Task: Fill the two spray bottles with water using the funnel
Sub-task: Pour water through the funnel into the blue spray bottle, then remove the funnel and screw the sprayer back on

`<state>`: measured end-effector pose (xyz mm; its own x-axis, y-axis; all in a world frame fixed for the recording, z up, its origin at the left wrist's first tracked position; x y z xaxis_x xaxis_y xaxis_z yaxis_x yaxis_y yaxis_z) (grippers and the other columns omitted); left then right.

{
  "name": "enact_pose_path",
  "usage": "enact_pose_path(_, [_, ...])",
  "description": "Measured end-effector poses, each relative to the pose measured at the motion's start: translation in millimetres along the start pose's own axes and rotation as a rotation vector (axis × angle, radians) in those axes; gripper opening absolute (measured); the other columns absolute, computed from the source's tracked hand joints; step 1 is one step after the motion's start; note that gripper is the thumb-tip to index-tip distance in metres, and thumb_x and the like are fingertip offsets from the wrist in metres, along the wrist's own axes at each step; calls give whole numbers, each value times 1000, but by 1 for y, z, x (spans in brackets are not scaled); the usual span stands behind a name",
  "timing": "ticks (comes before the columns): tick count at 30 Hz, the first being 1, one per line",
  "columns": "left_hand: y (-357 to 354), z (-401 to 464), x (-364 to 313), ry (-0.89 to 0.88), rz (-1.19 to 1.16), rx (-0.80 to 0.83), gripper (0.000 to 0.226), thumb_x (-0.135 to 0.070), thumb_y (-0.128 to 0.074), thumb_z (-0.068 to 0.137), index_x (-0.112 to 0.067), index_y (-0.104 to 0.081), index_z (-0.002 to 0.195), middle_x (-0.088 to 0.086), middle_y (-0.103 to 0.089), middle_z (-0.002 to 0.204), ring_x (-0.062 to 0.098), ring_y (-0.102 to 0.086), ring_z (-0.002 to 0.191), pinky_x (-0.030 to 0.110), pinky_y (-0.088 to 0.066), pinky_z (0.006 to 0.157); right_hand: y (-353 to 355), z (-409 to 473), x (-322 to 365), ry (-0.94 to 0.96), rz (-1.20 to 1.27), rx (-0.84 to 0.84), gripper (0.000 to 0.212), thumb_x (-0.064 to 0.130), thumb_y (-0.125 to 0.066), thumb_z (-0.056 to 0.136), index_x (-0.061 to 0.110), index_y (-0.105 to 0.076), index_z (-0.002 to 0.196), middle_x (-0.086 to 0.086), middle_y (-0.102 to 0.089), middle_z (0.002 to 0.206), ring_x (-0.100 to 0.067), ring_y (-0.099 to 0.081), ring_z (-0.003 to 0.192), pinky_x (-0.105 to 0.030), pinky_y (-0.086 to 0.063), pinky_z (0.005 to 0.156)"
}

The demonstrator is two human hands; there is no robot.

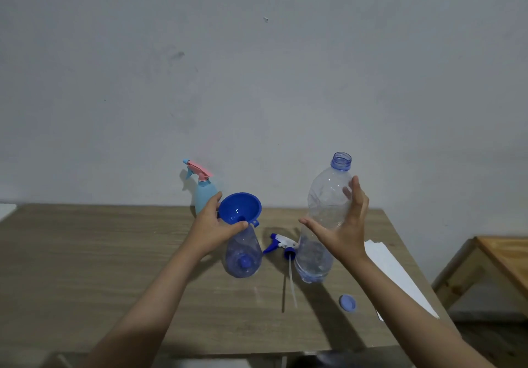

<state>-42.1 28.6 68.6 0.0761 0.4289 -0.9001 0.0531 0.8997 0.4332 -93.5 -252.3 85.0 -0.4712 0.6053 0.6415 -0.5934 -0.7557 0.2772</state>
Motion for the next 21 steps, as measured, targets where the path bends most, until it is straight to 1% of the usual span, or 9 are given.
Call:
enact_pose_path(2, [-1,-2,4,1,-53,2,102,-28,-82,70,-18,-17,148,1,-43,137,17,-44,125,32,-41,102,4,-2,9,28,-68,-55,120,60,-81,56,30,-8,148,-16,-16,148,-30,-23,141,-23,-22,115])
enact_pose_path(4, [-2,-4,9,6,-107,3,109,-30,-84,67,-19,-13,149,-5,-45,128,15,-45,125,34,-39,105,8,-4,30,147,-155,-134,110,59,-77,62,23,-15,145,-22,-15,147,-32,-18,142,-25,-18,117])
enact_pose_path(7, [-4,-6,23,29,-147,11,114,-33,-86,62,-21,-13,149,-7,-44,130,16,-45,127,40,-40,107,1,-7,72,466,-186,-163,87,43,-80,68,18,-30,135,-23,-29,137,-36,-32,132,-44,-31,110])
enact_pose_path(10, [-7,-8,33,50,-111,-8,100,-30,-86,64,-22,-27,144,-1,-45,137,14,-45,126,39,-42,104,-28,-5,110,587,-96,54,63,26,-79,73,11,-48,125,-19,-47,125,-32,-48,119,-44,-44,100])
enact_pose_path(13, [-15,-9,39,80,-92,8,84,-33,-85,63,-24,-42,135,-4,-48,136,14,-44,125,43,-41,104,-72,7,127,385,-104,405,55,32,-73,78,14,-53,126,-9,-51,125,-22,-50,118,-38,-51,90])
enact_pose_path(15, [-21,-7,43,100,-108,40,81,-42,-84,58,-24,-47,128,-4,-53,132,16,-48,122,44,-45,101,-101,18,123,181,-178,617,68,43,-73,76,24,-44,135,-2,-43,131,-18,-43,122,-37,-50,91])
enact_pose_path(17, [-26,-3,47,105,-102,63,74,-47,-83,55,-24,-52,118,-2,-62,119,15,-58,110,42,-50,94,-126,27,114,65,-323,789,85,51,-74,72,31,-31,142,-1,-37,137,-20,-38,126,-39,-48,94])
enact_pose_path(19, [-28,0,47,77,-59,54,54,-38,-83,63,-22,-57,108,-6,-66,103,11,-62,96,37,-53,86,-146,30,106,33,-488,923,97,55,-76,67,32,-24,145,-5,-35,139,-24,-37,125,-39,-46,94])
enact_pose_path(21, [-28,0,46,69,-39,47,40,-30,-79,72,-19,-58,104,-9,-64,94,8,-60,89,28,-49,78,-161,28,98,0,-591,1031,99,56,-77,66,30,-24,146,-7,-38,136,-27,-40,122,-40,-45,93])
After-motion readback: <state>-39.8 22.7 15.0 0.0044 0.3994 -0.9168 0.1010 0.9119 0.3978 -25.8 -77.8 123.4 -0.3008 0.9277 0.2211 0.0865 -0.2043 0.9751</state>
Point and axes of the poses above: each hand's wrist, its own z-axis towards the middle knuckle, its own y-axis out of the back of the hand, x = y × z, the point moved 6 cm from there along z, towards the middle knuckle
